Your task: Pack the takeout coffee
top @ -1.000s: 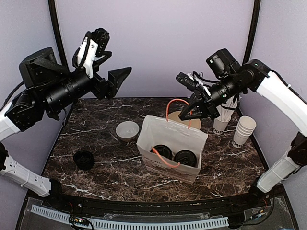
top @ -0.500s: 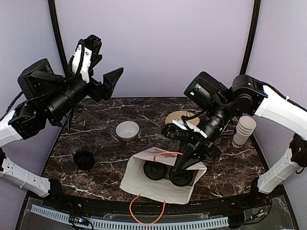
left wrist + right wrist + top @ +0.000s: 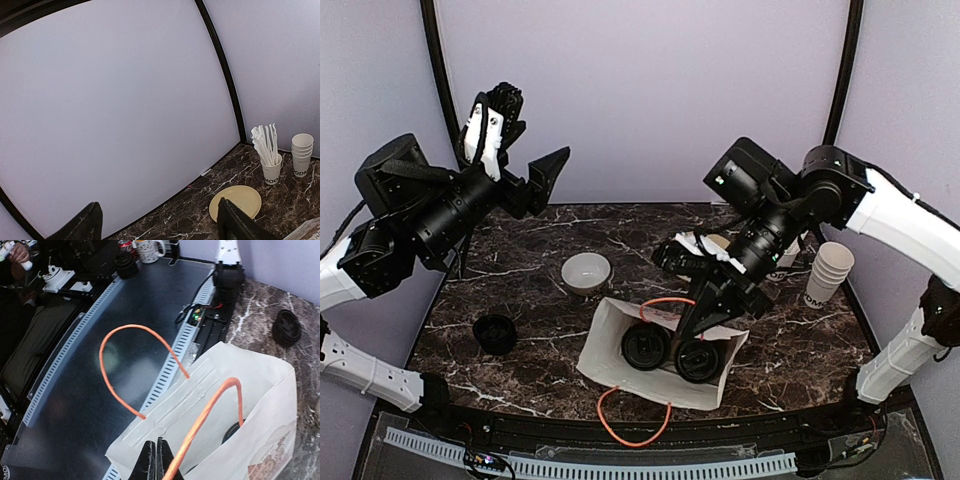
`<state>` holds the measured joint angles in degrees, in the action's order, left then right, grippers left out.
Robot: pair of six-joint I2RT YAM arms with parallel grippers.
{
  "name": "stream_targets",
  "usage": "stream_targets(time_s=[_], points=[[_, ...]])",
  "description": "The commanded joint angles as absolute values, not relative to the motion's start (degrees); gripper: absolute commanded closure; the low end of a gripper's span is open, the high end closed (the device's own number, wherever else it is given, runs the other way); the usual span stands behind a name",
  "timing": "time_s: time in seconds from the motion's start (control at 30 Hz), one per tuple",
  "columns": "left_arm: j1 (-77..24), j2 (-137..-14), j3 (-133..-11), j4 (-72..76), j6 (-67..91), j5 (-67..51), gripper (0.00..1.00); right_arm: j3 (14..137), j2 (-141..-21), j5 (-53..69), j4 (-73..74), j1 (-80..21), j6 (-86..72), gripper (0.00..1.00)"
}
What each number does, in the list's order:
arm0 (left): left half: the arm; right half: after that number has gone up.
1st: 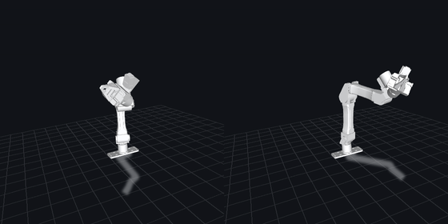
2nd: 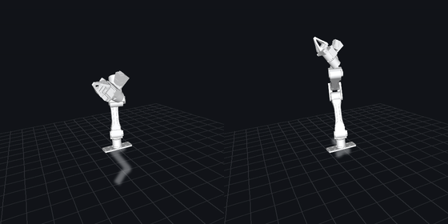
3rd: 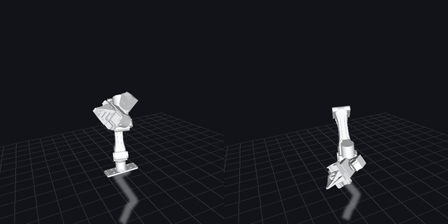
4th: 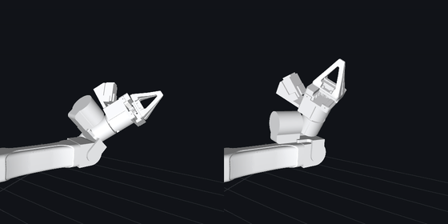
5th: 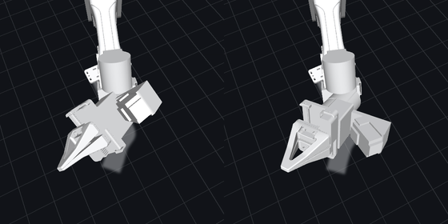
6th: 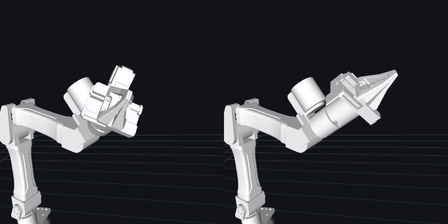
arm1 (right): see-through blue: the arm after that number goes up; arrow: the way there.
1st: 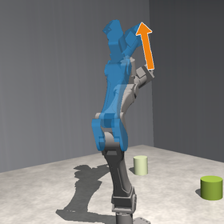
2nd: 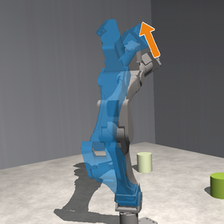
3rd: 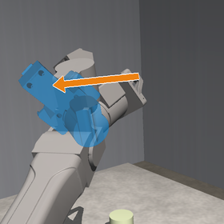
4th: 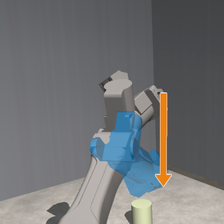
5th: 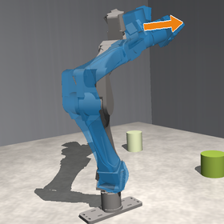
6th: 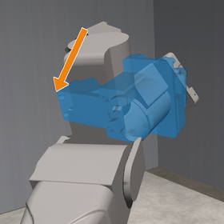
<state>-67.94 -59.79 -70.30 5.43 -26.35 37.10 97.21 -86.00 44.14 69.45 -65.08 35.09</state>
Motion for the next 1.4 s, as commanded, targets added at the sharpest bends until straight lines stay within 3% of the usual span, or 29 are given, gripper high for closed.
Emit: stream_targets(time_s=[0.0,0.3,0.37,0.43,0.53,0.67,0.8,0.83,1.03,1.2,1.37], points=[[-66.9,-58.9,-69.6,7.4,-25.7,36.8,0.18,99.6,-85.7,41.1,69.5,-56.8,37.1,1.00],[-64.7,-60.5,-67.4,6.4,-24.5,34.4,0.17,97.2,-86.6,38.6,66.1,-45.9,37.5,0.88],[-63.7,-60.9,-66.7,6.2,-23.5,33.6,0.16,98.6,-87.1,37.9,66.7,-45.0,37.6,0.74],[-62.3,-62.0,-66.5,5.1,-21.9,32.9,0.15,100.5,-87.3,35.9,68.1,-43.9,37.8,0.53],[-58.9,-63.6,-67.2,2.3,-18.4,30.7,0.14,102.1,-86.4,34.6,68.5,-40.1,37.9,0.36],[-52.1,-66.5,-69.9,-2.1,-12.3,25.6,0.14,102.3,-85.3,32.9,70.0,-33.3,39.8,0.28],[-44.7,-69.6,-72.4,-4.6,-7.2,19.5,0.15,99.1,-83.5,34.3,68.8,-21.9,40.3,0.27],[-40.2,-74.1,-75.4,-8.3,-3.1,15.9,0.18,95.0,-82.1,37.5,65.5,-11.6,38.1,0.31],[-33.7,-76.5,-74.0,-8.5,1.3,10.0,0.24,84.4,-79.1,33.9,47.2,3.5,20.8,0.54],[-32.1,-73.9,-66.2,-2.4,0.5,9.0,0.24,78.6,-78.5,27.5,37.6,5.4,13.9,0.59],[-31.9,-71.8,-63.1,-1.6,1.0,8.2,0.24,80.0,-81.7,21.7,37.7,5.4,13.1,0.56]])
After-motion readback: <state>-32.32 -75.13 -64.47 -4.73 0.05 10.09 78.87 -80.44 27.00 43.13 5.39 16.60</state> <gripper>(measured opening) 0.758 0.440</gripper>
